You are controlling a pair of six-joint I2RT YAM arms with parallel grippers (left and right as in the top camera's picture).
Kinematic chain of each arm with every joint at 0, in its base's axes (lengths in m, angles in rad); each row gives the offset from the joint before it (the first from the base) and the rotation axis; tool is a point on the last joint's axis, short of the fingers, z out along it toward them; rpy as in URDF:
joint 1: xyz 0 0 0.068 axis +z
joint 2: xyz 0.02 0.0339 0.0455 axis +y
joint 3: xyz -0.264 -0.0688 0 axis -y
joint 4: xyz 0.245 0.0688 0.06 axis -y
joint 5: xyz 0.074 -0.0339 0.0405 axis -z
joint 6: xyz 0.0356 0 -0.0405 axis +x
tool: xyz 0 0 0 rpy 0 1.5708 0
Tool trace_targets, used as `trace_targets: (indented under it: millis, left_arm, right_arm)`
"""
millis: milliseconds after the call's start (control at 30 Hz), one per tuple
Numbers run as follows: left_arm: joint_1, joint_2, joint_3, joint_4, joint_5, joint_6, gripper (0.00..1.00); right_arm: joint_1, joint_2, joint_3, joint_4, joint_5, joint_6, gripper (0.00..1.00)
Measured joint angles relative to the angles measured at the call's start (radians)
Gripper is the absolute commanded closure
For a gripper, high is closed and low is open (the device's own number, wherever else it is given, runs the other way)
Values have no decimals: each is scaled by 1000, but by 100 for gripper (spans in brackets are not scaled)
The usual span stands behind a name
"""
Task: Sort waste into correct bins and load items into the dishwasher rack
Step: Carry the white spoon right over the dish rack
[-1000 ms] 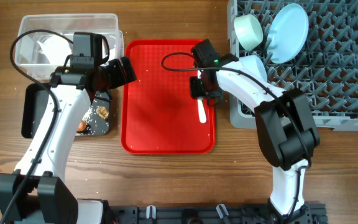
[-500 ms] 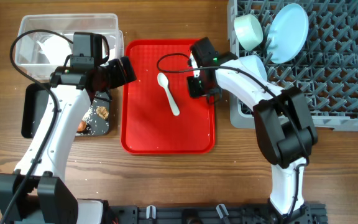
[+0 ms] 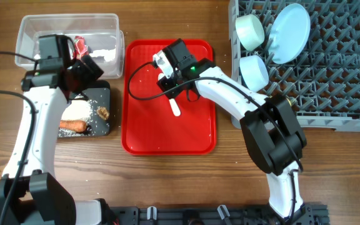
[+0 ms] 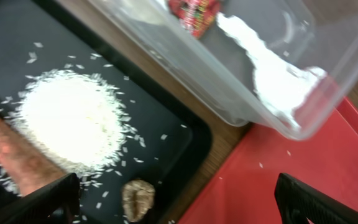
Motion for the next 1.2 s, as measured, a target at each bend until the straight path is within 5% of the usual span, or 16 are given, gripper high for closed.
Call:
trace_targets:
  millis: [267,367,400,700,833,1000,1200]
  left_arm:
    - [48,0,0,-52,-3,-10,0]
    - [48,0,0,-53,-3,-10,0]
    - [48,0,0,-53,-3,-10,0]
    - [48,0,0,-53,-3,-10,0]
    - [48,0,0,-53,-3,-10,0]
    - [48,0,0,-54,-3,-10,0]
    - [48,0,0,-53,-3,-10,0]
  right_arm:
    - [0,77,9,6,36,-14,46]
    - [0,77,14,-28,43,-17,90]
    - [-1,76,17,-43,47,-7,96]
    - [-27,54,31,-165,35,43,96]
    - [-94,-104,12,-220,16,69,96]
    - [-325,-551,18,-376,27,114,96]
    - [-715,-617,-4,-537,63,151,96]
